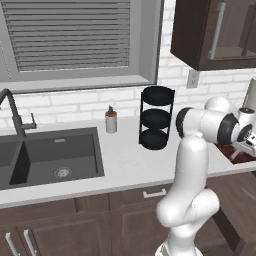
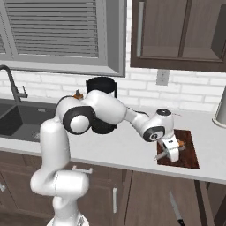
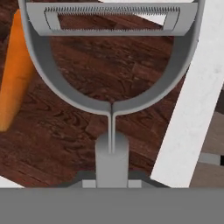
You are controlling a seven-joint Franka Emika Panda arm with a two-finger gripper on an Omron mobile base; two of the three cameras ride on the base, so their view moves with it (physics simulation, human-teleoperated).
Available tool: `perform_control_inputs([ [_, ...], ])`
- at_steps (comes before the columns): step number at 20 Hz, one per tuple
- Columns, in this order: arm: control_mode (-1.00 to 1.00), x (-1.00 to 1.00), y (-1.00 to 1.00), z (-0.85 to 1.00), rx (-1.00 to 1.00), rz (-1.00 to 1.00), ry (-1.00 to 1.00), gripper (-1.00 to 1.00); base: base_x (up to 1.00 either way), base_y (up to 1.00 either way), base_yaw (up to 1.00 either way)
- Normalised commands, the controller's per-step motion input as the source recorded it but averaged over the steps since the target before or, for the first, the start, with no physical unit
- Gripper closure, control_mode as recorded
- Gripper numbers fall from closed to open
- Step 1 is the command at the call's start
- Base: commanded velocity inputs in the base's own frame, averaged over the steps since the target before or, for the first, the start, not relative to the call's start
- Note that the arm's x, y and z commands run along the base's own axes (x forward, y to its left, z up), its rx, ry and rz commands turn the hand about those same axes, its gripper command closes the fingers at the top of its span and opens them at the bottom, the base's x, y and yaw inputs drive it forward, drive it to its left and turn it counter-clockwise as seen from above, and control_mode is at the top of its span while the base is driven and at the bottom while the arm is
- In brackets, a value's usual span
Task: Place the appropriate cutting tool for cutting the carrot skin on the cutting board.
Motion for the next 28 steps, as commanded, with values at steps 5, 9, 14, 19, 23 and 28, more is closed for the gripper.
perform_control_inputs([
  [5,-1.00,0.27,-0.25,0.00,0.06,0.00,0.13,1.00,0.00,0.00,0.00],
  [9,-1.00,0.14,-0.26,-0.02,0.07,0.00,0.04,-1.00,0.00,0.00,0.00],
  [14,-1.00,0.00,-0.05,-0.16,0.05,0.00,0.00,-1.00,0.00,0.00,0.00],
  [19,-1.00,-0.07,0.01,0.01,0.04,0.00,0.00,-1.00,0.00,0.00,0.00],
  [23,-1.00,-0.53,0.38,0.60,0.00,-0.03,-0.01,-1.00,0.00,0.00,0.00],
  [28,-1.00,-0.66,0.75,0.80,0.00,-0.06,-0.01,-1.00,0.00,0.00,0.00],
])
